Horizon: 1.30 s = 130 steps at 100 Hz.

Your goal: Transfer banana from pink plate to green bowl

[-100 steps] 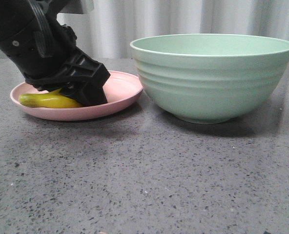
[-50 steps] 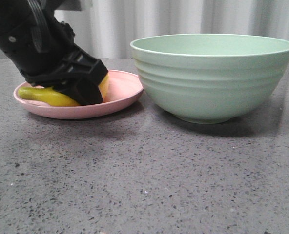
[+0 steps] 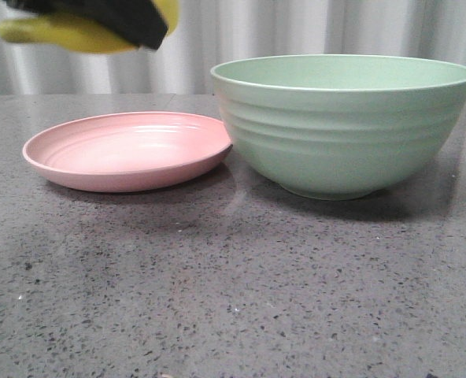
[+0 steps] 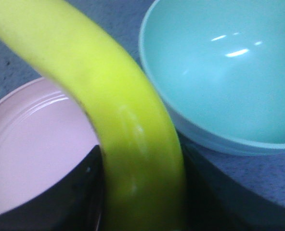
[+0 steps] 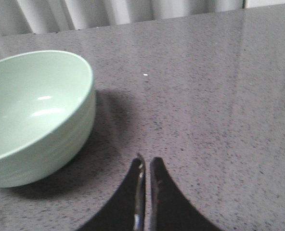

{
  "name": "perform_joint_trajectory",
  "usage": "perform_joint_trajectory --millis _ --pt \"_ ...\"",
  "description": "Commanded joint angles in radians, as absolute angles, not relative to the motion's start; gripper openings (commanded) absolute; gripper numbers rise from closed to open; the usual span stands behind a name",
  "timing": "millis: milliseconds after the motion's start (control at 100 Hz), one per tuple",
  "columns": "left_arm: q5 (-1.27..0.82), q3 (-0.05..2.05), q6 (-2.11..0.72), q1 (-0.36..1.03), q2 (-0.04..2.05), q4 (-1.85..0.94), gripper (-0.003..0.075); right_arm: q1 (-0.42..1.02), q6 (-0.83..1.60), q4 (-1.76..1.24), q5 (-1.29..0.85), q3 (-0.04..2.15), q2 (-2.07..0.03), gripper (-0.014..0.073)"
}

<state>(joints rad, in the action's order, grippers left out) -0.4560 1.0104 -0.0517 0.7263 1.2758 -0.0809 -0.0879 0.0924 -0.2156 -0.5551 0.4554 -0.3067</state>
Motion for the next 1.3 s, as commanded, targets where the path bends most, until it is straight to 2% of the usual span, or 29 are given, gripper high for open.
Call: perform_joint_trajectory --millis 0,120,180,230,280,320,400,470,830,1290 --pt "-0.372 1.048 -0.049 0.783 1.226 -0.095 0.0186 -0.062 0.102 -0.217 -0.538 0.542 -0.352 -0.0061" --pt "-0.37 1.048 -0.049 0.865 1.226 -0.095 0.0186 -0.015 0.102 -0.219 -0.631 0.631 -0.427 -0.0055" --pt "-0.355 1.048 -0.049 0.899 1.226 -0.095 0.0186 0.009 0.102 -0.242 -0.674 0.677 -0.473 -0.0017" --pt "-0.339 1.048 -0.049 0.927 1.226 -0.095 0.0186 0.029 0.102 -0.275 -0.695 0.707 -0.509 0.0052" --pt "-0.321 1.048 -0.049 0.953 1.226 -0.095 0.0186 0.05 0.102 -0.321 -0.703 0.735 -0.544 0.0148" --pt "-0.314 1.048 -0.049 0.974 1.228 -0.095 0.0186 0.063 0.102 -0.382 -0.703 0.76 -0.578 0.0257" --pt "-0.306 1.048 -0.049 1.005 1.234 -0.095 0.0186 0.077 0.102 -0.468 -0.701 0.795 -0.628 0.0403" --pt "-0.306 1.048 -0.049 1.035 1.239 -0.095 0.0186 0.089 0.102 -0.535 -0.698 0.828 -0.676 0.0476" --pt "-0.273 1.048 -0.049 1.168 1.283 -0.097 0.0186 0.127 0.102 -0.818 -0.647 0.928 -0.89 0.0482" --pt "-0.27 1.046 -0.049 1.186 1.29 -0.097 0.0186 0.127 0.118 -0.875 -0.729 0.969 -1.056 0.0479"
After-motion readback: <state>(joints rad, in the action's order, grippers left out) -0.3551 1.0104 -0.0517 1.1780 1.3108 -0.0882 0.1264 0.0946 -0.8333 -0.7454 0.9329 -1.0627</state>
